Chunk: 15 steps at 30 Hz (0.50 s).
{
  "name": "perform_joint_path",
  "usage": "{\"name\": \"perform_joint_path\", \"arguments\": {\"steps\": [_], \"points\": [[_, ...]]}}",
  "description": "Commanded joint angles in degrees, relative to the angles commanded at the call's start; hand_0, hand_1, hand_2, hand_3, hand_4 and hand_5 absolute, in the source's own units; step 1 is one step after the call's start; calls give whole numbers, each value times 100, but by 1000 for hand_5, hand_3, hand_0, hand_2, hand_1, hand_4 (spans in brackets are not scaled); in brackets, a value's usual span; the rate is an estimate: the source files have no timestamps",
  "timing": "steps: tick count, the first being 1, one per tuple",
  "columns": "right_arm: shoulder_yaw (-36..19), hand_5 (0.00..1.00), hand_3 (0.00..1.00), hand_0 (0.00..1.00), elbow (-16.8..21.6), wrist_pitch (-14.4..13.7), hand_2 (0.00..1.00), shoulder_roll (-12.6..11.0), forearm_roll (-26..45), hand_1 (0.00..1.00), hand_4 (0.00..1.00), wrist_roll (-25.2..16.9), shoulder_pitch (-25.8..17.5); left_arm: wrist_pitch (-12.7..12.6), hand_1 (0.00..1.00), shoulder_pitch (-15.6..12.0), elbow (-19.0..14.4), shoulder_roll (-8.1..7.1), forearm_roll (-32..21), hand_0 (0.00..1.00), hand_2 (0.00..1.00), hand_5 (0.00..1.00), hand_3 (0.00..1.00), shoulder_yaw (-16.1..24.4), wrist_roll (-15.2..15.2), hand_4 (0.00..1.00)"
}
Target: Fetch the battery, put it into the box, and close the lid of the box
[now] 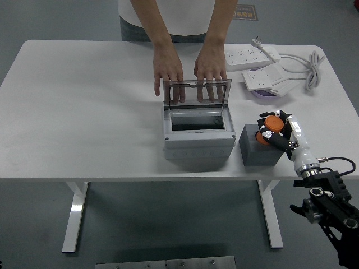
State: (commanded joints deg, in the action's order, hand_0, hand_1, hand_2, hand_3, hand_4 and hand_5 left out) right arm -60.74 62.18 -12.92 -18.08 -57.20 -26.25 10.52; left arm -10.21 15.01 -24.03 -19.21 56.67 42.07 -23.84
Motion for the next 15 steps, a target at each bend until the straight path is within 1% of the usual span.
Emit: {"name": "perform_joint_path", "arguments": {"steps": [4,5,10,11,15], "points": [[11,2,399,595,1,-41,415,-3,3,410,568,8,4,-1,698,1,0,1,20,632,573,2,541,12,-4,500],[16,2,353,526,0,-53,374,-4,3,377,521,12,7,0,698,2,0,2,22,632,573,2,541,14,-6,500],[46,2,353,526,-7,-106,374,-11,13,377,521,25,29,-4,698,7,1,5,26,632,573,2,541,14,-4,500],[50,2,348,484,-8,-118,355,-11,10,351,478,27,34,-5,698,8,1,5,26,632,573,2,541,14,-4,500],[59,2,348,484,-9,-178,355,-8,-6,351,478,36,48,-6,698,13,1,4,52,632,573,2,541,27,-9,500]]}}
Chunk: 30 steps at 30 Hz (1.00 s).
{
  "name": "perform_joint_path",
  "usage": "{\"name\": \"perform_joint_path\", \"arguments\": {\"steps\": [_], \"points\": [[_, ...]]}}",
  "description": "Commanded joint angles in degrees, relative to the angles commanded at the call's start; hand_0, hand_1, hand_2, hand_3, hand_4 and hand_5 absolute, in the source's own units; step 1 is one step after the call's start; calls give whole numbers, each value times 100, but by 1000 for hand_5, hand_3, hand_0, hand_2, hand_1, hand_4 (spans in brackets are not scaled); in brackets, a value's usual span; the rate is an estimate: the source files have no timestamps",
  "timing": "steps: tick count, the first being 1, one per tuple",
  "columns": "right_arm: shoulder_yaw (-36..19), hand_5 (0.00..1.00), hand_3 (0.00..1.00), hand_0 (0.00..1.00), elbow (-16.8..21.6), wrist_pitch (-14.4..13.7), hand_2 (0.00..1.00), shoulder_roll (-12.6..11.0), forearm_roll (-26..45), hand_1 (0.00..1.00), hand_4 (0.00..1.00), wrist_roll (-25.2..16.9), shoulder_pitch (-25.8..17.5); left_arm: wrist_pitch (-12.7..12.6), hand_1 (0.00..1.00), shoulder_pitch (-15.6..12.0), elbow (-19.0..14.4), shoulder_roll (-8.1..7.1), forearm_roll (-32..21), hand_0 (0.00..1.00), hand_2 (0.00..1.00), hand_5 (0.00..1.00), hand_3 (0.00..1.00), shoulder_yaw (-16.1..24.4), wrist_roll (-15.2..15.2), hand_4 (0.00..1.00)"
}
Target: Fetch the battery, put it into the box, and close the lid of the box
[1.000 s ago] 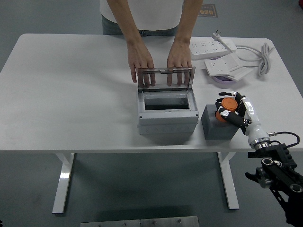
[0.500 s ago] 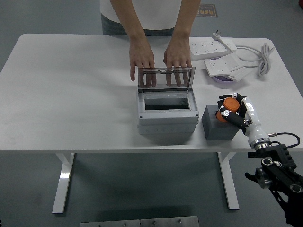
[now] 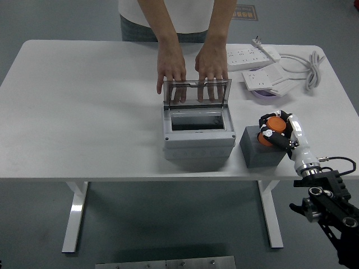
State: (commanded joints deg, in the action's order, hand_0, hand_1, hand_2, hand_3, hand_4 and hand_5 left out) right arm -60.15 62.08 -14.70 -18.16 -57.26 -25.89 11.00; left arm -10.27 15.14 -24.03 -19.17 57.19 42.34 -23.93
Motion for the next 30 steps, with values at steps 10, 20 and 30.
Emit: {"name": "perform_joint_path", "arguments": {"steps": [10,20,30], "points": [[24,2,338,415,-14,-78,345,18,-6,332,402,13,33,-4,698,4,0,-2,73,632,573,2,541,40,-16,500],[48,2,339,373,-6,-117,343,87,-19,326,379,0,140,-3,698,8,-5,7,111,632,573,2,541,69,-31,500],[42,2,338,370,24,-151,342,163,-39,326,371,1,272,-4,698,11,-8,8,157,632,573,2,541,100,-46,500]]}}
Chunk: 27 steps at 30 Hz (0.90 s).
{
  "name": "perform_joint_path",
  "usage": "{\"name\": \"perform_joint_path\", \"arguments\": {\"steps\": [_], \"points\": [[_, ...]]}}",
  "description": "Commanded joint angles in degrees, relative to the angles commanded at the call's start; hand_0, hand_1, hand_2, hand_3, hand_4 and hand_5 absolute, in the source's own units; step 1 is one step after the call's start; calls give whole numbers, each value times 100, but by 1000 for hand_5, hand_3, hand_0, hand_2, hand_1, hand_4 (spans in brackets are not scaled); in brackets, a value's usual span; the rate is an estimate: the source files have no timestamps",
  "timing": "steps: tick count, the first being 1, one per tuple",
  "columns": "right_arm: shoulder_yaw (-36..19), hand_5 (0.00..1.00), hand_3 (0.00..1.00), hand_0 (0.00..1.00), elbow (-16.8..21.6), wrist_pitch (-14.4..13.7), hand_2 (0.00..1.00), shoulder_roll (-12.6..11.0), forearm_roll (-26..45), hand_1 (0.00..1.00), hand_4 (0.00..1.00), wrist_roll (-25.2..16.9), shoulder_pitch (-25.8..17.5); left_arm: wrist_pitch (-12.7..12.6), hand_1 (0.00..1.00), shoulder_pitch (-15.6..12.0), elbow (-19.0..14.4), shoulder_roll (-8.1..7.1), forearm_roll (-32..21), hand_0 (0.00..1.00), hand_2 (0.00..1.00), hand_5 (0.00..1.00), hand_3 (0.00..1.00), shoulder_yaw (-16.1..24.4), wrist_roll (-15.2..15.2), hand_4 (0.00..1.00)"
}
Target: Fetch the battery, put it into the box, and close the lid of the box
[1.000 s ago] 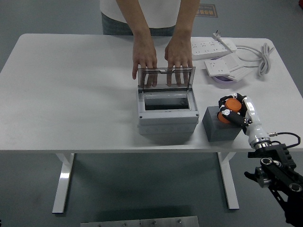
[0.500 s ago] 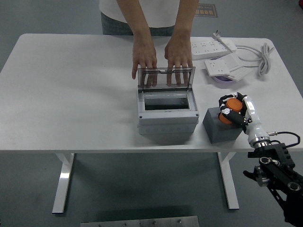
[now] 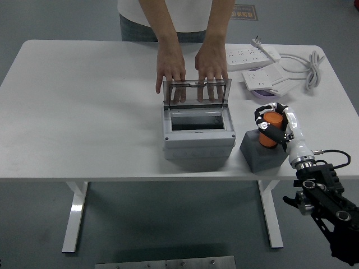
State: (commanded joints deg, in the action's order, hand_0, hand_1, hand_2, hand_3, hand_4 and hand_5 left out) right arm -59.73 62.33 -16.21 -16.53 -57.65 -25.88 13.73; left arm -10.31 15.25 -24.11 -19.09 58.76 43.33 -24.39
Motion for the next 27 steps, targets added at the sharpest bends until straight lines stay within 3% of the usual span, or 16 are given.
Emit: {"name": "perform_joint_path", "arguments": {"steps": [13,19,20,27], "points": [[-90,2,339,374,134,-164,340,-36,-729,319,339,248,311,5,698,-30,-7,-2,18,632,573,2,541,28,-29,500],[-210,2,338,372,345,-155,340,-79,-1486,318,337,575,461,-2,698,-51,-14,-17,1,632,573,2,541,36,-50,500],[-232,2,339,317,388,-138,341,-83,-1611,275,327,644,480,-4,698,-56,-14,-19,1,632,573,2,541,40,-54,500],[-304,2,338,295,618,-39,339,-67,-2598,249,318,1118,629,-16,698,-79,-21,-37,-1,632,573,2,541,61,-78,500]]}}
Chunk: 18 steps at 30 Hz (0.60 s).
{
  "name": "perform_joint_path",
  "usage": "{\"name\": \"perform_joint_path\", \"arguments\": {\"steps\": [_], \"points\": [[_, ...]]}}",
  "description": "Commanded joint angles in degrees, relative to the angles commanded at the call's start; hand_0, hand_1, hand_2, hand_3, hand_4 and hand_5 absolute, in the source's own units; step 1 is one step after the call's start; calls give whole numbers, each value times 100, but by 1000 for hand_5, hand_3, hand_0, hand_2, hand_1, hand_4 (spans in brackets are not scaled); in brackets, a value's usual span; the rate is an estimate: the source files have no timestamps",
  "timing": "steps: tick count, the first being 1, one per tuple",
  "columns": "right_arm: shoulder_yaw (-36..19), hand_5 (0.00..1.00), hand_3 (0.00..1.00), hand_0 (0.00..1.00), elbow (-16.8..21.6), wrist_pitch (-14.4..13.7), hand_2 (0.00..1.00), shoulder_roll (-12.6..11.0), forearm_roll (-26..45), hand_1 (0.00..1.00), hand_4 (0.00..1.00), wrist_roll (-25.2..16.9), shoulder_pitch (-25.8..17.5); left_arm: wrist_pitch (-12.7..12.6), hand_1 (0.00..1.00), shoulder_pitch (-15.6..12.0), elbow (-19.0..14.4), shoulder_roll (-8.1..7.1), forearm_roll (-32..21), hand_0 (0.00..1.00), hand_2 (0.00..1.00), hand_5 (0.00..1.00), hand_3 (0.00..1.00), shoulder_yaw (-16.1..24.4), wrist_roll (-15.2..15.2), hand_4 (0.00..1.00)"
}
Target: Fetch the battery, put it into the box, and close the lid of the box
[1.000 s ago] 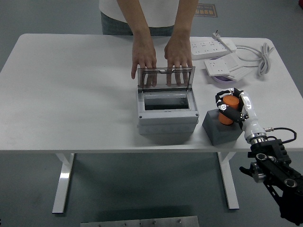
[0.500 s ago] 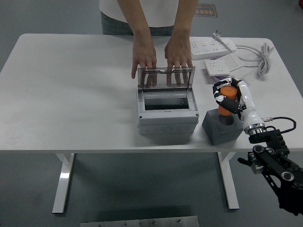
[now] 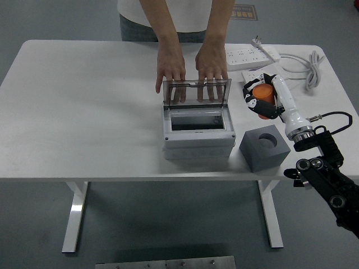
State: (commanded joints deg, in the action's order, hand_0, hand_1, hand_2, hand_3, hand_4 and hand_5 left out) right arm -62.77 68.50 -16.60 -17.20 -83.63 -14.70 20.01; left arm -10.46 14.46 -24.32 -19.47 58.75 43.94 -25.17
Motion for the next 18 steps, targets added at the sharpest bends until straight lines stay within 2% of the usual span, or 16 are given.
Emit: {"name": "perform_joint_path", "arguments": {"steps": [4,5,10,11,18], "points": [[65,2,338,295,1,11,339,55,-397,249,318,186,74,-10,698,-4,-4,-10,-4,632,573,2,541,6,-6,500],[96,2,339,187,-3,9,339,76,-453,251,312,232,95,-11,698,-3,-5,-14,-3,632,573,2,541,9,-9,500],[278,2,339,187,-5,8,339,192,-716,251,312,433,208,-16,698,5,-10,-33,2,632,573,2,541,20,-24,500],[322,2,343,142,-2,9,341,221,-793,255,314,480,237,-16,698,7,-11,-36,7,632,573,2,541,24,-28,500],[698,2,344,138,11,169,341,434,-1386,255,315,982,498,-4,698,15,-20,-53,51,632,573,2,541,65,-77,500]]}}
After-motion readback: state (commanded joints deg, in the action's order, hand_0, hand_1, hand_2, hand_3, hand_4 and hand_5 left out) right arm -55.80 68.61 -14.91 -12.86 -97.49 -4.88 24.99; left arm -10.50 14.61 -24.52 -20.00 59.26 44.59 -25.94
